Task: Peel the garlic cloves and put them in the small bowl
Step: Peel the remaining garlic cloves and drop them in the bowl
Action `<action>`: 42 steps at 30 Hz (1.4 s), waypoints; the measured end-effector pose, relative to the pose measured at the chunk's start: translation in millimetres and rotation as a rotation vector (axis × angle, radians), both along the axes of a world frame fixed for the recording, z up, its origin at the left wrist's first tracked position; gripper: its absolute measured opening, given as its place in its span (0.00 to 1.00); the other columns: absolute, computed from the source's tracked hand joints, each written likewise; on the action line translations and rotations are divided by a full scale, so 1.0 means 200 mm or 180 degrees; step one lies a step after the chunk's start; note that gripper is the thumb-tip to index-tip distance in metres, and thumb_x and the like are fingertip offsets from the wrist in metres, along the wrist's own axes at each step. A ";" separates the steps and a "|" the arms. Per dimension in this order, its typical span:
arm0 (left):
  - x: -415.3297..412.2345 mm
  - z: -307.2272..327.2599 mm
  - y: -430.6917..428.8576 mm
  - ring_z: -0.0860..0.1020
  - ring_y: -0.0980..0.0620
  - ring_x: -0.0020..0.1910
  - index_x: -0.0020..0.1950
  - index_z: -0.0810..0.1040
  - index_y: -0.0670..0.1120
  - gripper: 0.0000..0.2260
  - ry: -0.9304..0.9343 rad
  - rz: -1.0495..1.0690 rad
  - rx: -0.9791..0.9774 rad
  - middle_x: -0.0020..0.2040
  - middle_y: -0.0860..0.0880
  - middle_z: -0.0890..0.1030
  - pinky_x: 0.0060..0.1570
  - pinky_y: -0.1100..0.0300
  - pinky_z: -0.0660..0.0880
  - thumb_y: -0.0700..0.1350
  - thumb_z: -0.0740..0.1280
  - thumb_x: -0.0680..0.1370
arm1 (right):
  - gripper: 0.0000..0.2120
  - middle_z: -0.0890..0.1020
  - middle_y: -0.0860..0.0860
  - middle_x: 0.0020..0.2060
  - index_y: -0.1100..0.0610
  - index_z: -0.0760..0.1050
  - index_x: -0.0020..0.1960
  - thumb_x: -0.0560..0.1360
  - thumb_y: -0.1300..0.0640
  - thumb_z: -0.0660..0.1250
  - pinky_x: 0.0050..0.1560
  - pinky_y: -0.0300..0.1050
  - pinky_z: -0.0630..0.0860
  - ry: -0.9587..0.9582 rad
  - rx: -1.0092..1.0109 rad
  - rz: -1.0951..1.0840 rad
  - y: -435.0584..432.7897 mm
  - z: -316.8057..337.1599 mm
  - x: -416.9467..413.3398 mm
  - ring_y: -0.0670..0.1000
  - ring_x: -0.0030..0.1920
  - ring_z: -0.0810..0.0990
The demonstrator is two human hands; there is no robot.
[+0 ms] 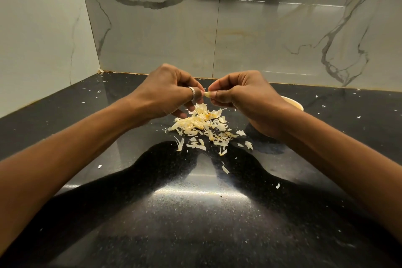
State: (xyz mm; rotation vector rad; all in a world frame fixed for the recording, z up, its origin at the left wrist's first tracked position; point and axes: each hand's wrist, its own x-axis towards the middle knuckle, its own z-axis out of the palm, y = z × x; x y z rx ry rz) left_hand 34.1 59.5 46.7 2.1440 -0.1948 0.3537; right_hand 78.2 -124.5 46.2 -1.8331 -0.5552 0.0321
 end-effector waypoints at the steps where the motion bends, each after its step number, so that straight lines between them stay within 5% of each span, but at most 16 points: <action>1: 0.00 0.00 0.00 0.83 0.52 0.38 0.48 0.83 0.43 0.04 -0.0007 0.0012 -0.0019 0.43 0.44 0.85 0.32 0.61 0.79 0.40 0.69 0.80 | 0.04 0.85 0.60 0.45 0.64 0.82 0.49 0.77 0.69 0.69 0.43 0.36 0.81 -0.0022 -0.0020 0.0007 0.00 0.00 0.00 0.49 0.43 0.84; 16: 0.00 0.00 0.00 0.81 0.57 0.33 0.45 0.82 0.41 0.07 0.0335 0.0151 -0.0799 0.40 0.44 0.83 0.28 0.63 0.78 0.39 0.66 0.80 | 0.07 0.85 0.56 0.43 0.63 0.82 0.49 0.76 0.71 0.68 0.49 0.39 0.82 0.0313 0.0437 0.0384 0.02 0.01 -0.03 0.50 0.44 0.85; 23: 0.00 0.01 -0.01 0.81 0.55 0.34 0.46 0.82 0.40 0.06 0.0382 0.0046 -0.1108 0.37 0.47 0.83 0.29 0.61 0.79 0.38 0.66 0.79 | 0.06 0.85 0.60 0.45 0.69 0.80 0.51 0.77 0.72 0.65 0.48 0.39 0.83 0.1141 0.1001 0.0455 0.02 0.01 -0.03 0.51 0.44 0.85; 28: 0.00 0.00 -0.01 0.82 0.54 0.35 0.46 0.82 0.41 0.04 0.0333 0.0017 -0.1009 0.39 0.46 0.85 0.31 0.61 0.80 0.38 0.68 0.79 | 0.10 0.86 0.61 0.48 0.67 0.80 0.57 0.77 0.63 0.70 0.47 0.38 0.83 0.1413 0.1237 0.0644 0.04 0.01 -0.03 0.51 0.45 0.85; 32: -0.01 0.00 -0.01 0.82 0.55 0.34 0.47 0.81 0.40 0.04 0.0279 -0.0028 -0.0930 0.40 0.44 0.84 0.31 0.61 0.81 0.38 0.67 0.80 | 0.05 0.85 0.59 0.43 0.70 0.80 0.51 0.75 0.70 0.69 0.41 0.36 0.82 0.1327 0.1179 0.0567 0.04 0.01 -0.04 0.50 0.41 0.86; 42: 0.00 0.00 0.00 0.81 0.54 0.34 0.48 0.81 0.39 0.05 0.0133 0.0163 -0.0639 0.41 0.43 0.82 0.30 0.63 0.79 0.39 0.66 0.81 | 0.07 0.85 0.61 0.47 0.71 0.79 0.53 0.75 0.72 0.69 0.45 0.38 0.82 0.1182 0.0971 0.0551 0.02 0.01 -0.01 0.52 0.46 0.86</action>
